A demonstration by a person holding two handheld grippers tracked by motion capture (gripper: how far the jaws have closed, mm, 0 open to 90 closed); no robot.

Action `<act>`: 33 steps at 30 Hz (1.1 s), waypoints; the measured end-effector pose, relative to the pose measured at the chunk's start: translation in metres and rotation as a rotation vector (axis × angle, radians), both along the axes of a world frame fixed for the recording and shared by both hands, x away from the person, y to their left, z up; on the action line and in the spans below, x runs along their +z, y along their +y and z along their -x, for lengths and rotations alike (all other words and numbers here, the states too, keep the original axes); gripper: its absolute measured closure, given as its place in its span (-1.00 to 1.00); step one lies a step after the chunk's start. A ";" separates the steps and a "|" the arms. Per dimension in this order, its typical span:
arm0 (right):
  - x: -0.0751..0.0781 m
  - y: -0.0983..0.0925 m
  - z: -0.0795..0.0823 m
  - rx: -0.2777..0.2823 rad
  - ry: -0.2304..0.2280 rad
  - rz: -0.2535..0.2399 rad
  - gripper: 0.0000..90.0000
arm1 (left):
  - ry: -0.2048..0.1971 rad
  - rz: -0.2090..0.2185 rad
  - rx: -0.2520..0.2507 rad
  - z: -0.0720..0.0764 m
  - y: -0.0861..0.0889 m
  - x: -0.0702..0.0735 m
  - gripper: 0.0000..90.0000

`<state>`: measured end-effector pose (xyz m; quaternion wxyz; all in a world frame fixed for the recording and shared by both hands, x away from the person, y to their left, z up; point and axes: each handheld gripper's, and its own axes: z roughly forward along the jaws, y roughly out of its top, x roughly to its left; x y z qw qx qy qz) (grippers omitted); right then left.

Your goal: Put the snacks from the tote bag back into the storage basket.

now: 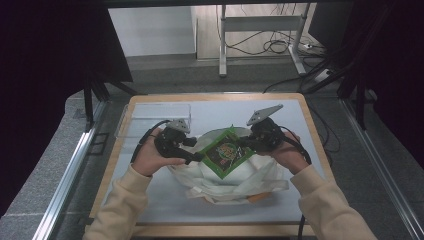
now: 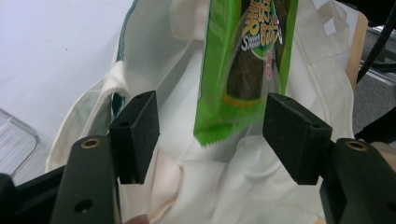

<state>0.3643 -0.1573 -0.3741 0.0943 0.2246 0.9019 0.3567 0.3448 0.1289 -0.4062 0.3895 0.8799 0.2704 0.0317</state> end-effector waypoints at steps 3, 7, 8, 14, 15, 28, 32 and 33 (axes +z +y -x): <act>0.001 0.003 0.001 0.018 -0.009 -0.004 0.92 | 0.008 -0.015 -0.016 -0.005 -0.005 -0.002 -0.18; 0.001 0.008 0.002 0.053 -0.023 -0.006 0.92 | 0.031 -0.017 -0.043 -0.012 -0.010 -0.006 -0.11; 0.001 0.010 0.003 0.063 -0.026 -0.009 0.92 | 0.043 -0.008 -0.058 -0.013 -0.011 -0.007 -0.08; 0.001 0.021 0.005 0.109 -0.055 -0.008 0.90 | 0.055 -0.035 -0.093 -0.012 -0.016 -0.013 0.27; 0.000 0.022 0.004 0.109 -0.056 -0.008 0.90 | 0.053 -0.047 -0.096 -0.012 -0.016 -0.012 0.31; -0.002 0.021 0.003 0.121 -0.056 -0.032 0.82 | 0.078 -0.026 -0.100 -0.007 -0.011 -0.012 0.59; -0.002 0.019 0.001 0.120 -0.054 -0.048 0.78 | 0.067 -0.031 -0.099 -0.006 -0.010 -0.010 0.60; -0.001 0.019 0.002 0.119 -0.055 -0.054 0.76 | 0.064 -0.030 -0.096 -0.005 -0.010 -0.010 0.61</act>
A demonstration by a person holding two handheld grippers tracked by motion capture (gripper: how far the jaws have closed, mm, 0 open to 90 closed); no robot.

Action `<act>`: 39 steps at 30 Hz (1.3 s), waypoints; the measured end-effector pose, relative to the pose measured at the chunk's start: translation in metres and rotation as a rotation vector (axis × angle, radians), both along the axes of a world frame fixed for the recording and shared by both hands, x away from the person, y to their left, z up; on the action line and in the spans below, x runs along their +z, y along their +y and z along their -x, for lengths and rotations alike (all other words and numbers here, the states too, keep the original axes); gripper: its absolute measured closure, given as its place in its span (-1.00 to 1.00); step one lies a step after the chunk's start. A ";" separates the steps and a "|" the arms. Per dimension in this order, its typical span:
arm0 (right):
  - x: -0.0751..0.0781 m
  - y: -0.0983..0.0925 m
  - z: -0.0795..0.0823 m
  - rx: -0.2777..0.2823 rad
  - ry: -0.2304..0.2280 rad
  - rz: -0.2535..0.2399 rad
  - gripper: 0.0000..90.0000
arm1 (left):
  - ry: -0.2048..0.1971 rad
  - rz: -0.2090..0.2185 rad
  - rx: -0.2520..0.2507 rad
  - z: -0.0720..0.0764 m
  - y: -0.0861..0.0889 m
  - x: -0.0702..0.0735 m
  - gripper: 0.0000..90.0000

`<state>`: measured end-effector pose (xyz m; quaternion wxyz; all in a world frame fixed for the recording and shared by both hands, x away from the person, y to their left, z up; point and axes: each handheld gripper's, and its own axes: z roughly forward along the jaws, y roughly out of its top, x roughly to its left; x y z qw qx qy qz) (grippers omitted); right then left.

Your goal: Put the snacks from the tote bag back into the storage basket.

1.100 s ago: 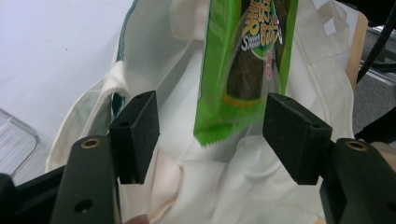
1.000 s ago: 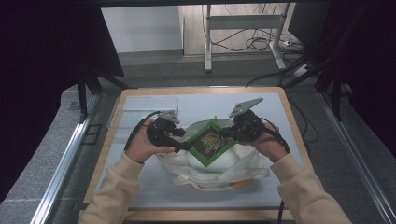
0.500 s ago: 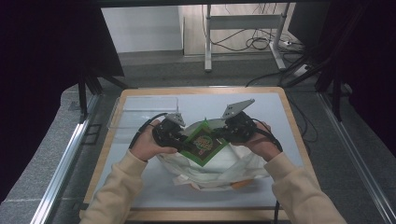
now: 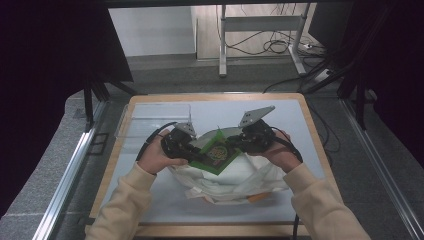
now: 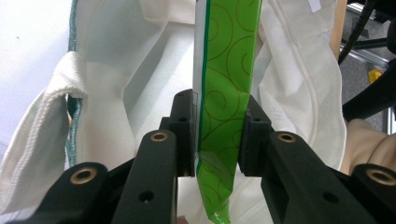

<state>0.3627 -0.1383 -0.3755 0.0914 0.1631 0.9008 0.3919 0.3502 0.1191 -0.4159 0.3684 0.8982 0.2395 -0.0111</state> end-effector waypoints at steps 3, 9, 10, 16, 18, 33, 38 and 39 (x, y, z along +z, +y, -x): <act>0.002 -0.003 0.001 -0.017 0.005 -0.025 0.61 | -0.016 0.005 0.010 0.003 0.002 0.001 0.61; 0.012 -0.019 0.007 -0.096 -0.014 -0.101 0.08 | -0.028 0.038 0.037 0.007 0.011 0.002 0.61; 0.013 -0.023 0.010 -0.115 -0.018 -0.106 0.01 | -0.032 0.045 0.041 0.008 0.012 0.002 0.61; 0.008 -0.036 0.015 -0.166 -0.009 -0.125 -0.17 | -0.052 0.068 0.057 0.011 0.020 0.003 0.60; 0.006 -0.038 0.016 -0.186 -0.006 -0.120 -0.20 | -0.054 0.080 0.061 0.012 0.021 0.003 0.60; -0.029 -0.038 0.023 -0.268 0.078 -0.142 -0.27 | -0.058 0.116 0.077 0.015 0.021 -0.002 0.60; -0.039 -0.032 0.027 -0.254 0.103 -0.150 -0.29 | -0.063 0.126 0.081 0.016 0.019 -0.002 0.60; -0.041 -0.030 0.028 -0.253 0.112 -0.153 -0.31 | -0.066 0.122 0.073 0.016 0.020 -0.002 0.60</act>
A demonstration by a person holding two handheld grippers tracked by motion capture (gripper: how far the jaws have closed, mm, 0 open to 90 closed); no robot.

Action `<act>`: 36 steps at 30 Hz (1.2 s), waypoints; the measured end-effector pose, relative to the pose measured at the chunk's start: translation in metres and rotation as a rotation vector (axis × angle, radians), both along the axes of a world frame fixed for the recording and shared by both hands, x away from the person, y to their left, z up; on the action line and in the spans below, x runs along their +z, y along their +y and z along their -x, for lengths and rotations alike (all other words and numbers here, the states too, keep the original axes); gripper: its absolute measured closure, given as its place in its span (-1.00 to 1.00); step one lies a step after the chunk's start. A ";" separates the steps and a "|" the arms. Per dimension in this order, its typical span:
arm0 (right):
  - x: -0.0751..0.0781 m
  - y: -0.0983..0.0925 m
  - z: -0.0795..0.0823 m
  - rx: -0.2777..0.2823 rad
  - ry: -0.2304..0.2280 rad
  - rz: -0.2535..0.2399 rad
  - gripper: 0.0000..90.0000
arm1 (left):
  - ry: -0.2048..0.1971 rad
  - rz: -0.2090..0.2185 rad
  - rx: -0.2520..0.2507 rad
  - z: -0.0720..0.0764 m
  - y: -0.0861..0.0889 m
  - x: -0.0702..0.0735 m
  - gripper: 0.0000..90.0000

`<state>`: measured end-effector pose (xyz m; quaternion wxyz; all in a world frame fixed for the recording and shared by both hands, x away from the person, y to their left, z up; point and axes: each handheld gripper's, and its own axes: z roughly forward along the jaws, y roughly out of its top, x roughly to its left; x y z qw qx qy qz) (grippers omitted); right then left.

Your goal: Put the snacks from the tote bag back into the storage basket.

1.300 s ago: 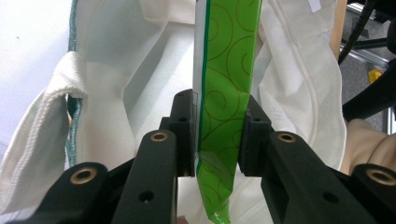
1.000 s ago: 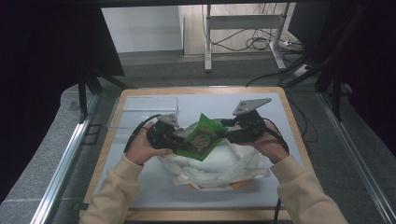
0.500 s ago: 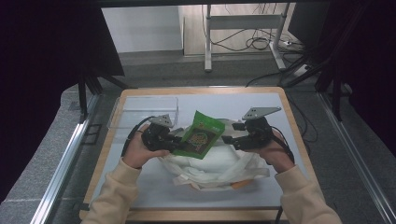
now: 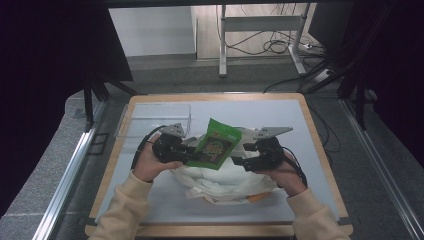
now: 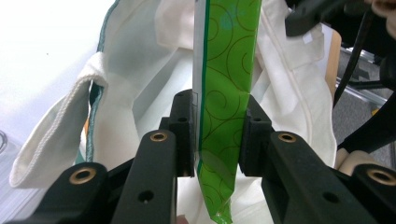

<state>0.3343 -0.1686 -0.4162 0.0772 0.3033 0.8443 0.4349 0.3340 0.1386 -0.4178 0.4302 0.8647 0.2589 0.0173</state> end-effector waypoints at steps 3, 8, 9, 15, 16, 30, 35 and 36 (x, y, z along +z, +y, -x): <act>-0.006 0.004 0.006 0.000 0.009 -0.010 -0.32 | -0.004 0.018 0.003 0.002 -0.003 0.001 0.60; -0.017 0.009 0.009 0.007 0.042 -0.024 -0.33 | -0.015 0.025 -0.014 0.002 -0.005 0.003 0.60; -0.019 0.010 0.009 0.005 0.048 -0.022 -0.33 | -0.017 0.027 -0.014 0.003 -0.006 0.003 0.60; -0.025 0.023 0.011 0.026 0.052 -0.025 -0.34 | -0.010 0.036 -0.024 0.003 -0.007 0.003 0.59; -0.026 0.025 0.011 0.028 0.050 -0.028 -0.34 | -0.009 0.039 -0.024 0.003 -0.007 0.003 0.59; -0.026 0.034 0.005 0.048 0.070 -0.125 -0.15 | -0.014 0.086 -0.048 0.006 -0.008 0.005 0.59; -0.026 0.035 0.003 0.061 0.069 -0.143 -0.01 | -0.022 0.077 -0.037 0.005 -0.010 0.005 0.58; -0.026 0.034 0.003 0.064 0.071 -0.147 0.03 | -0.019 0.081 -0.037 0.005 -0.009 0.004 0.58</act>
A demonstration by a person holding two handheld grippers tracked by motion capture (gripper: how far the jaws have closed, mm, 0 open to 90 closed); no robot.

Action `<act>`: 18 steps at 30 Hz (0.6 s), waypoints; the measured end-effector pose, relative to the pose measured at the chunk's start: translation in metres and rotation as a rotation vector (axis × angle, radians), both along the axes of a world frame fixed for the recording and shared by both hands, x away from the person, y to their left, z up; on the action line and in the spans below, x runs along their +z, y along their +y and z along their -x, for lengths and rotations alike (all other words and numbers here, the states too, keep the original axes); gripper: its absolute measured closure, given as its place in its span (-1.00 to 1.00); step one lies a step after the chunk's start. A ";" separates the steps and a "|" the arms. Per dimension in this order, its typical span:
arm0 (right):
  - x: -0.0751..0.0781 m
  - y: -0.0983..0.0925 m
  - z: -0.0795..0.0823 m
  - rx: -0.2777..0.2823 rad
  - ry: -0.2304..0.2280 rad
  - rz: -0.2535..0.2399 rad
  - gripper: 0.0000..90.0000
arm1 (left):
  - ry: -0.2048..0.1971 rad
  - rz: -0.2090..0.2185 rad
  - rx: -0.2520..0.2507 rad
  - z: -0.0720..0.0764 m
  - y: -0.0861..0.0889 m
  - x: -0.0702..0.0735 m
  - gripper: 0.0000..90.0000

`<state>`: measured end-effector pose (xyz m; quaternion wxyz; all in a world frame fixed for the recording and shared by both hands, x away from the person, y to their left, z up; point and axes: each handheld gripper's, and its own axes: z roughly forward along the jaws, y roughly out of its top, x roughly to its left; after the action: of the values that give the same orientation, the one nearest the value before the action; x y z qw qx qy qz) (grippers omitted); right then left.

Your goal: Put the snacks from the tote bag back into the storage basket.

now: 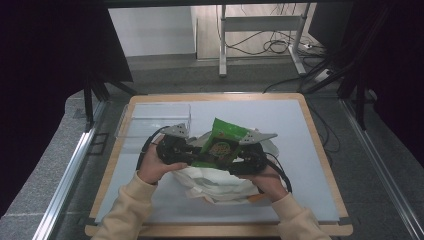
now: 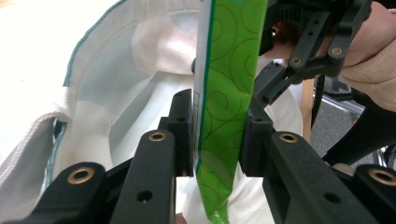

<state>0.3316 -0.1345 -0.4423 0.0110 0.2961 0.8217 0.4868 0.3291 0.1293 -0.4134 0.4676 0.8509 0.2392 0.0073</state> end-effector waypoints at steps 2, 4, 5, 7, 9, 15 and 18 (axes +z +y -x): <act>0.001 -0.003 -0.001 0.010 0.007 -0.024 0.14 | 0.005 0.001 -0.001 -0.001 0.002 -0.001 0.56; 0.001 -0.005 -0.001 0.017 0.008 -0.029 0.22 | 0.004 -0.001 -0.002 -0.002 0.002 -0.002 0.54; 0.001 -0.005 -0.001 0.024 0.005 -0.031 0.26 | 0.003 -0.004 -0.004 -0.002 0.003 -0.003 0.53; 0.001 -0.007 -0.002 0.040 -0.001 -0.029 0.34 | 0.004 -0.012 -0.003 -0.003 0.003 -0.004 0.50; 0.001 -0.008 -0.002 0.054 -0.002 -0.035 0.41 | 0.003 -0.011 -0.009 -0.003 0.003 -0.005 0.49; 0.002 -0.013 -0.004 0.095 -0.016 -0.037 0.53 | 0.005 -0.013 -0.014 -0.005 0.003 -0.008 0.42; 0.002 -0.013 -0.004 0.110 -0.017 -0.044 0.57 | 0.000 -0.012 -0.013 -0.005 0.003 -0.009 0.39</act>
<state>0.3353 -0.1477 -0.4399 -0.0154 0.2466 0.8258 0.5070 0.3344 0.1323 -0.4220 0.4626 0.8552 0.2336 0.0056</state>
